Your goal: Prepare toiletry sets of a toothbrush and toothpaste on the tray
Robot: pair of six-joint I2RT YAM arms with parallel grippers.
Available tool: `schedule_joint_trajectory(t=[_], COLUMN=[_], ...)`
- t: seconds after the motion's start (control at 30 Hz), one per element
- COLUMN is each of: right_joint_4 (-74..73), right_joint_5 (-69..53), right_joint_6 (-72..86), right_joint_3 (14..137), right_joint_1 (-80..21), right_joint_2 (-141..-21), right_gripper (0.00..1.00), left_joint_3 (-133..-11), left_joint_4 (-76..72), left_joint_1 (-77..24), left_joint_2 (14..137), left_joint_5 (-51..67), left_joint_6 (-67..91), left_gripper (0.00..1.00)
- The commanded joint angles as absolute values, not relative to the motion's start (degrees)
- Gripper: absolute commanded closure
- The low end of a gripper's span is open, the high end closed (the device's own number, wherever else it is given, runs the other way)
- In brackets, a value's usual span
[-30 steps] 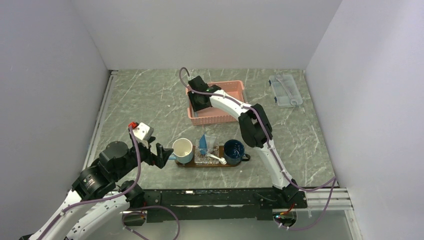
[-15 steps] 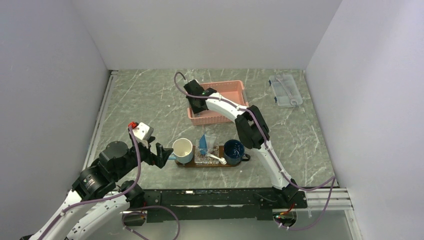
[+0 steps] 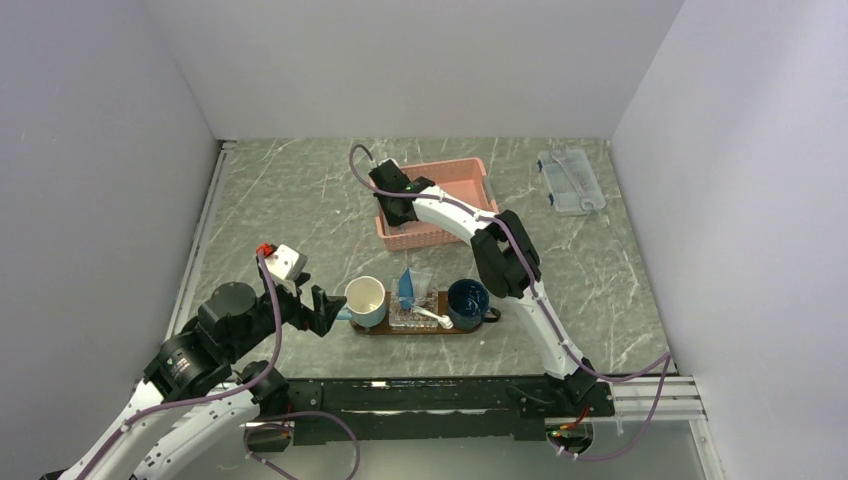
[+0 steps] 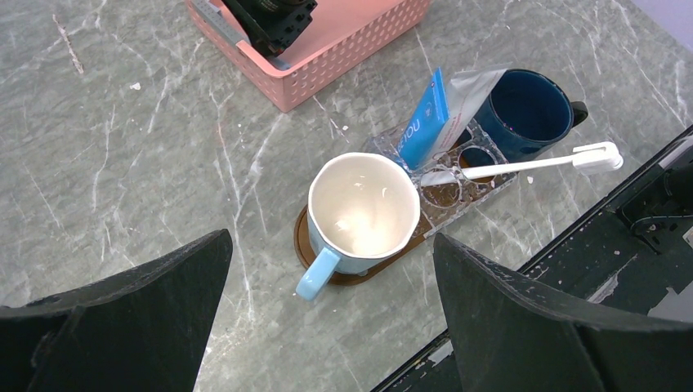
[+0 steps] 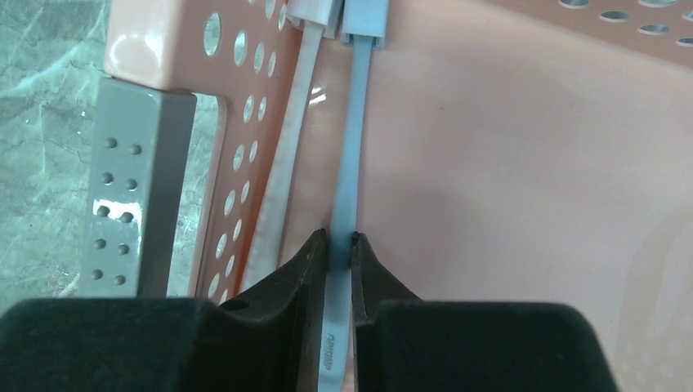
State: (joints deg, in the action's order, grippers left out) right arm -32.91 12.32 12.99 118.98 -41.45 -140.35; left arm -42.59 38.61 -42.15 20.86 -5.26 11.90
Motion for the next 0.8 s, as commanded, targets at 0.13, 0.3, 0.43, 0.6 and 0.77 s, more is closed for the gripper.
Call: schedule_joint_trajectory(t=[0.13,0.3,0.43,0.6,0.77], right_joint_4=[-34.04,-33.28,-33.15,-32.58,-30.22], right_joint_5=[14.55,16.21,17.99,19.59,17.88], right_joint_6=[12.13,11.92,11.24,10.17,8.99], right_joint_3=[118.37,117.01,116.14,113.87,109.40], right_joint_1=[-40.97,-40.62,-40.46,-40.15,-40.19], right_joint_2=[-135.30,-131.52,-129.09,-125.57,-120.36], right_gripper=[1.00,1.00,1.00,1.00,1.00], left_joint_3=[-43.25,-43.15,-43.24,-43.24,-43.07], left_joint_4=[37.35,37.29,37.34,37.36,37.08], left_joint_1=[-41.75,-41.76,-41.83,-41.77,-41.75], left_joint_2=[20.41,19.99,19.95,19.89,20.09], left_joint_5=[-4.59,-4.55,-4.63,-4.83,-4.16], left_joint_6=[12.78,13.00,12.93,12.99,12.82], left_gripper=[0.00,0.01,0.01,0.01,0.01])
